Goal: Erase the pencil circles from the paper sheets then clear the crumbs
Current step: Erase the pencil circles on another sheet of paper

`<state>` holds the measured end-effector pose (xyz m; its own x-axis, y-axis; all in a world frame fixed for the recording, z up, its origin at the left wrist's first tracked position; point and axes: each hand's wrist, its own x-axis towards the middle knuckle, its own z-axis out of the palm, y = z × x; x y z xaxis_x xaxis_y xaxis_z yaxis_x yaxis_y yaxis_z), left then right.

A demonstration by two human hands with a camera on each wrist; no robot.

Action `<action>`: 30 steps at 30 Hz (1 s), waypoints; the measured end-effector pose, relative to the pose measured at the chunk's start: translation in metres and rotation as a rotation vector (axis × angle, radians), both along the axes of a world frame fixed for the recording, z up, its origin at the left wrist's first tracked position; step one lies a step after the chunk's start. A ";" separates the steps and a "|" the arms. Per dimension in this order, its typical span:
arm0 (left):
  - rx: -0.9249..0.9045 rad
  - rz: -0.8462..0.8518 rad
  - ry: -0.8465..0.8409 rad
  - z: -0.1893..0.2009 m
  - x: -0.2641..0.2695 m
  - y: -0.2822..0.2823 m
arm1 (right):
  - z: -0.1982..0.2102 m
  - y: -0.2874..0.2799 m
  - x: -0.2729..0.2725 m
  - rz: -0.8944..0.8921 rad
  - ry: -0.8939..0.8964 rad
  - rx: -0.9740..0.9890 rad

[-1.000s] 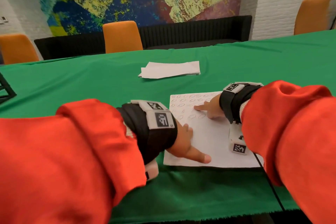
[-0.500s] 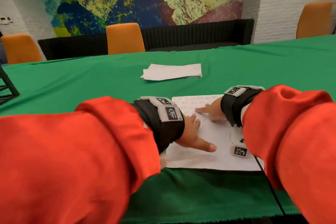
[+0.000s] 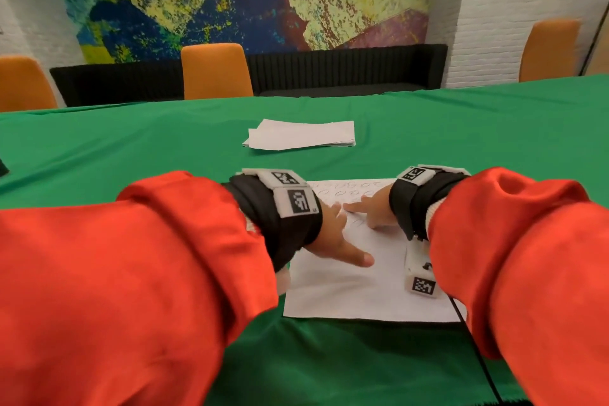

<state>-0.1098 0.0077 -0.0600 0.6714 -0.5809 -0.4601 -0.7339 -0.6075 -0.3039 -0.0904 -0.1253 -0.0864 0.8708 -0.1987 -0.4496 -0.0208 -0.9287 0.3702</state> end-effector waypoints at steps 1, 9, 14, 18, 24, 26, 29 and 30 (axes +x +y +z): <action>0.021 0.004 0.028 -0.005 -0.001 0.000 | -0.001 0.000 0.001 0.000 0.001 -0.003; 0.162 0.081 -0.026 0.020 0.002 0.026 | -0.003 -0.003 0.005 -0.051 0.010 0.031; -0.057 0.102 -0.105 0.028 0.034 0.043 | 0.000 -0.002 0.004 -0.060 0.002 0.063; -0.124 0.151 -0.133 0.016 0.071 0.066 | -0.001 -0.002 0.005 -0.070 -0.016 0.081; -0.150 0.192 -0.035 -0.004 0.087 0.072 | -0.001 -0.006 0.003 -0.121 -0.158 0.270; -0.144 0.173 -0.046 -0.008 0.088 0.065 | -0.001 -0.008 0.003 -0.118 -0.240 0.325; -0.140 0.155 -0.051 -0.010 0.089 0.055 | 0.003 -0.007 0.000 -0.088 -0.330 0.367; -0.139 0.149 -0.052 -0.010 0.089 0.054 | 0.004 -0.007 -0.001 -0.071 -0.343 0.375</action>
<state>-0.0206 0.0614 -0.0697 0.7757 -0.5285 -0.3449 -0.6179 -0.7471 -0.2448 -0.0914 -0.1319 -0.0823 0.9709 -0.1427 -0.1924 -0.1506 -0.9882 -0.0270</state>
